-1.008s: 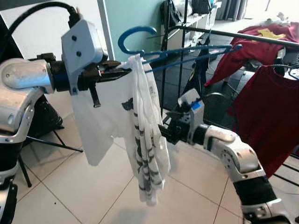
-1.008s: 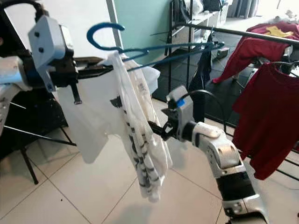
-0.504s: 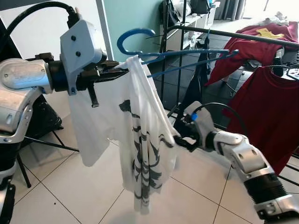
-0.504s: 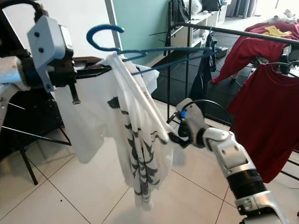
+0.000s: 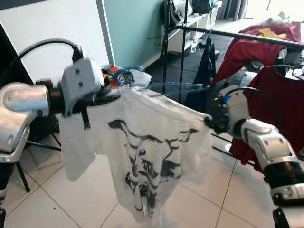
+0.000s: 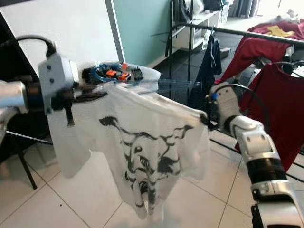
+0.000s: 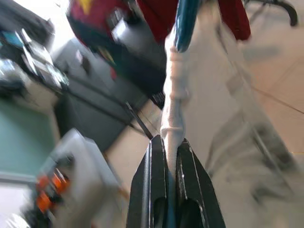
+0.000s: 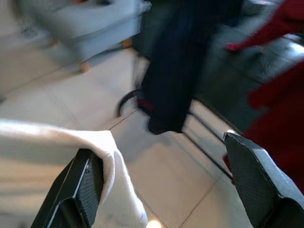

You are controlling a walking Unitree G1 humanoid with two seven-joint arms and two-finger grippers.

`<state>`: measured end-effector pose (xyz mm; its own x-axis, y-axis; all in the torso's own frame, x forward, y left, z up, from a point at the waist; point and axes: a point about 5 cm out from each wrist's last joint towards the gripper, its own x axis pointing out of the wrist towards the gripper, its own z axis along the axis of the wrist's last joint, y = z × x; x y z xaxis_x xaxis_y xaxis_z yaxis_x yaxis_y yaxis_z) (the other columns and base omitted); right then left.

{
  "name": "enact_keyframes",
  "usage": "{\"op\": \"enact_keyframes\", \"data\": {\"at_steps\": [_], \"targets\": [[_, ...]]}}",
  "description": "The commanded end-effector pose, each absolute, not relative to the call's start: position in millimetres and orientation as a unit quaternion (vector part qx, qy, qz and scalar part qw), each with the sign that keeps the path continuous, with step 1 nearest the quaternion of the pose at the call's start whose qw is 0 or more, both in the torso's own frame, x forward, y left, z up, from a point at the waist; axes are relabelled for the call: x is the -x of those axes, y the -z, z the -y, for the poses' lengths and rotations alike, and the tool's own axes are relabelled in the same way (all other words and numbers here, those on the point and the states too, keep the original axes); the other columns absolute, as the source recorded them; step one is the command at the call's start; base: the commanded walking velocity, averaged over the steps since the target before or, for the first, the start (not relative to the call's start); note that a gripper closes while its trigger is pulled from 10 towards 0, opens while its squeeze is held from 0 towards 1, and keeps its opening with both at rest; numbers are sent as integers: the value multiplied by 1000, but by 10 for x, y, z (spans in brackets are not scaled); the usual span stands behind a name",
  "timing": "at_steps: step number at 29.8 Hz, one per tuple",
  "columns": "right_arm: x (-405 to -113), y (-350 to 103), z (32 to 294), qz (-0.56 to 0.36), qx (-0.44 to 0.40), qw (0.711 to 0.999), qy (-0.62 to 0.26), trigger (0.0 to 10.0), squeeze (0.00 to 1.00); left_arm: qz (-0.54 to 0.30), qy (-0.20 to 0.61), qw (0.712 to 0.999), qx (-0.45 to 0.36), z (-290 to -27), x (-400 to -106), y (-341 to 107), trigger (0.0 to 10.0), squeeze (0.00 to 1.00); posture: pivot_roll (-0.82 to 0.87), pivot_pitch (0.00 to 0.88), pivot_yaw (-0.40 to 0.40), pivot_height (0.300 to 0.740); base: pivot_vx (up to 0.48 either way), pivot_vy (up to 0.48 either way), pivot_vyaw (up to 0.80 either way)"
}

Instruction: Hang hanger

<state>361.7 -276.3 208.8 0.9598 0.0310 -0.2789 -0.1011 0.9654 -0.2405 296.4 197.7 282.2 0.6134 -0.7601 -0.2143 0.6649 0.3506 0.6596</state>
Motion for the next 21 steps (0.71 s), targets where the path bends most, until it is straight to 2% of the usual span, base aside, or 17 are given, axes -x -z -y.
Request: {"op": "enact_keyframes", "data": {"at_steps": [1,12,17,18,20,21], "targets": [[-3622,-2140,2848,-127,95,987,-9,10000,0,62,416,819,-390,-2076,-2949,-2864,0,0,-87,34,60,740,0,0,0],[-3647,-2241,2857,-100,35,994,-11,10000,0,43,421,813,-400,-2059,-2924,-2701,0,0,-86,37,56,740,0,0,0],[-3689,-2384,2753,-63,-3,997,-38,10000,0,36,411,808,-422,-1996,-2964,-2650,0,0,-88,40,56,740,0,0,0],[-3700,-2441,2711,-49,-12,998,-49,10000,0,31,401,810,-427,-1979,-2995,-2629,314,0,-88,41,56,740,0,0,0],[-3700,-2441,2711,-49,-12,998,-49,10000,0,31,401,810,-427,-1979,-2995,-2629,314,0,-88,41,56,740,0,0,0],[-3709,-2509,2662,-32,-17,997,-63,10000,0,26,380,820,-427,-1953,-3058,-2599,588,0,-88,40,56,740,0,0,0]]}}
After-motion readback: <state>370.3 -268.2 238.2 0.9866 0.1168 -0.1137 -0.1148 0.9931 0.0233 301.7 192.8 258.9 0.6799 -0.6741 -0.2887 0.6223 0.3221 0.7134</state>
